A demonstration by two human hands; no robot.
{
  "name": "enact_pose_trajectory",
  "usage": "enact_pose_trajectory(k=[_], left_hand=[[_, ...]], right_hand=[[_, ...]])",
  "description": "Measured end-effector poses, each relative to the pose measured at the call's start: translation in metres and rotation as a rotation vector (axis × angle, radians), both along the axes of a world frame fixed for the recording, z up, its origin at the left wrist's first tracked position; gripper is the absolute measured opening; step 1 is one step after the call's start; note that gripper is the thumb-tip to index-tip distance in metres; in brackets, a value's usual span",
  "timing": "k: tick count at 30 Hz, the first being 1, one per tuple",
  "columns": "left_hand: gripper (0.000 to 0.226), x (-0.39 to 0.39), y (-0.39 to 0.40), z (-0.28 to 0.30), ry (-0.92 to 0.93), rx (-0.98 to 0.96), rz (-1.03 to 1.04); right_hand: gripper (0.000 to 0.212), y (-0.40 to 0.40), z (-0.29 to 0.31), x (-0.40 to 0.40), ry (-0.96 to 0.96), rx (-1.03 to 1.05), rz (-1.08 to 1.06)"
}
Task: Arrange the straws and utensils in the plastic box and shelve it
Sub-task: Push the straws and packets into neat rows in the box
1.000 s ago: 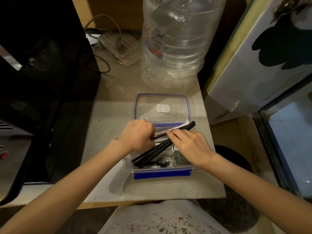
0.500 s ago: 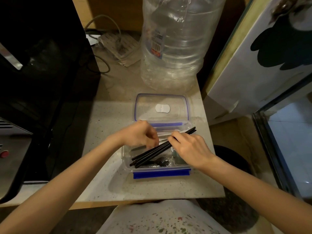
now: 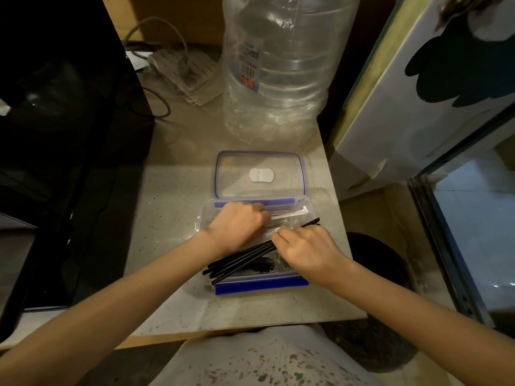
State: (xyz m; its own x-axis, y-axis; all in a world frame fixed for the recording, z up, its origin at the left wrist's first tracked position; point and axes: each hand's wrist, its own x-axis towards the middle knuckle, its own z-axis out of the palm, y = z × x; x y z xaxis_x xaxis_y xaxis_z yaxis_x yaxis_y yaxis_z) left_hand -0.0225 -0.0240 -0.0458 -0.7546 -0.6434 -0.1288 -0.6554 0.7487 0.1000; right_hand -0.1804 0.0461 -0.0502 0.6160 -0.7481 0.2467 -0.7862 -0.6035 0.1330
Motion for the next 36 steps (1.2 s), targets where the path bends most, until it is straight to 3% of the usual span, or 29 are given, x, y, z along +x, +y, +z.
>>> enact_pose_trajectory(k=[5, 11, 15, 22, 26, 29, 36], left_hand=[[0.025, -0.020, 0.003, -0.003, -0.159, -0.036, 0.062], [0.017, -0.012, 0.006, 0.012, -0.189, -0.115, 0.071], [0.015, -0.001, 0.007, 0.012, -0.235, -0.049, 0.160], [0.016, 0.003, 0.004, -0.006, -0.117, 0.119, 0.254], [0.032, 0.002, 0.006, 0.000, -0.033, 0.181, 0.245], [0.039, 0.000, 0.010, 0.000, -0.071, 0.157, 0.216], [0.025, -0.007, 0.008, 0.004, -0.177, 0.087, 0.239]], right_hand=[[0.012, 0.005, 0.000, -0.001, -0.001, -0.047, 0.008], [0.006, 0.011, -0.003, -0.004, -0.049, -0.040, 0.020], [0.008, 0.010, -0.006, -0.005, -0.073, -0.034, 0.017], [0.012, 0.010, -0.009, -0.005, -0.085, 0.003, 0.017], [0.014, 0.010, -0.006, -0.005, -0.111, 0.022, 0.020], [0.016, 0.010, -0.005, -0.006, -0.122, 0.047, 0.033], [0.016, 0.010, -0.004, -0.009, -0.136, 0.101, 0.042]])
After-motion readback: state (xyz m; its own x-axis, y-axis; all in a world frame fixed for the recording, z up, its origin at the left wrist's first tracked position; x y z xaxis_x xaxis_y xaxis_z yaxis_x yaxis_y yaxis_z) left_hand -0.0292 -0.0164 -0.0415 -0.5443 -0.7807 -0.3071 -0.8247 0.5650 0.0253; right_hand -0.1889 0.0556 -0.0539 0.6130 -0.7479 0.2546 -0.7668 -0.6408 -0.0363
